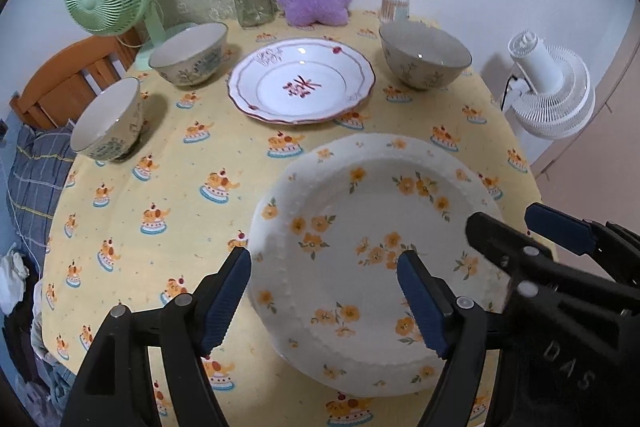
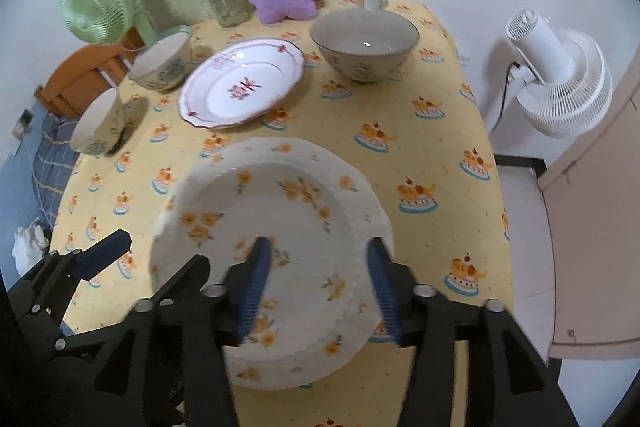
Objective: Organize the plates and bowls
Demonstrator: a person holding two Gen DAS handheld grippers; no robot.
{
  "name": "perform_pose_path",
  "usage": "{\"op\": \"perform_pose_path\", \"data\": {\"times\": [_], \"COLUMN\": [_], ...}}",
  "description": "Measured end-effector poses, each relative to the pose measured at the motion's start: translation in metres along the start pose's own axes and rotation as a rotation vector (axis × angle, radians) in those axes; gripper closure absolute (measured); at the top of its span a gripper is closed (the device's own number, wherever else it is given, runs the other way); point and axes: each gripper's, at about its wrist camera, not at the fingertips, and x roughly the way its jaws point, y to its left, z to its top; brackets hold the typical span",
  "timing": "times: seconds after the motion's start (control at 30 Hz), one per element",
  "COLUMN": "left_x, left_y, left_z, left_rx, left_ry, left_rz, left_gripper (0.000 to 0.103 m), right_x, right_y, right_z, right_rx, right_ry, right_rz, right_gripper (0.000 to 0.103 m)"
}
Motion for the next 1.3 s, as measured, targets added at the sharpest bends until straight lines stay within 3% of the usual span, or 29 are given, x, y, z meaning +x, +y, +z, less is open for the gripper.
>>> {"op": "perform_pose_path", "data": {"times": [0.33, 0.77, 0.9, 1.1, 1.3], "left_x": [-0.017, -0.019, -0.011, 0.018, 0.066], "left_y": [0.033, 0.078, 0.082, 0.082, 0.075], "left_z": [0.018, 0.084, 0.1, 0.117, 0.132], "left_rx": [-0.01, 0.094, 0.099, 0.052, 0.0], "left_ry": [-0.041, -0.109, -0.116, -0.108, -0.097], "left_rz": [0.016, -0.098, -0.079, -0.054, 0.047], "left_gripper": [0.023, 0.023, 0.023, 0.023, 0.023], "right_x": [-0.013, -0.02, -0.01, 0.021, 0.073], "right_y": [0.036, 0.081, 0.081, 0.076, 0.058], "right_z": [0.018, 0.073, 0.087, 0.111, 0.133], "right_rx": [0.017, 0.135, 0.18, 0.149, 0.116], "right_ry": [-0.05, -0.136, -0.138, -0.124, -0.091], "right_rz": [-0.019, -0.123, -0.118, -0.119, -0.104], "right_gripper": [0.037, 0.034, 0.031, 0.031, 0.03]}}
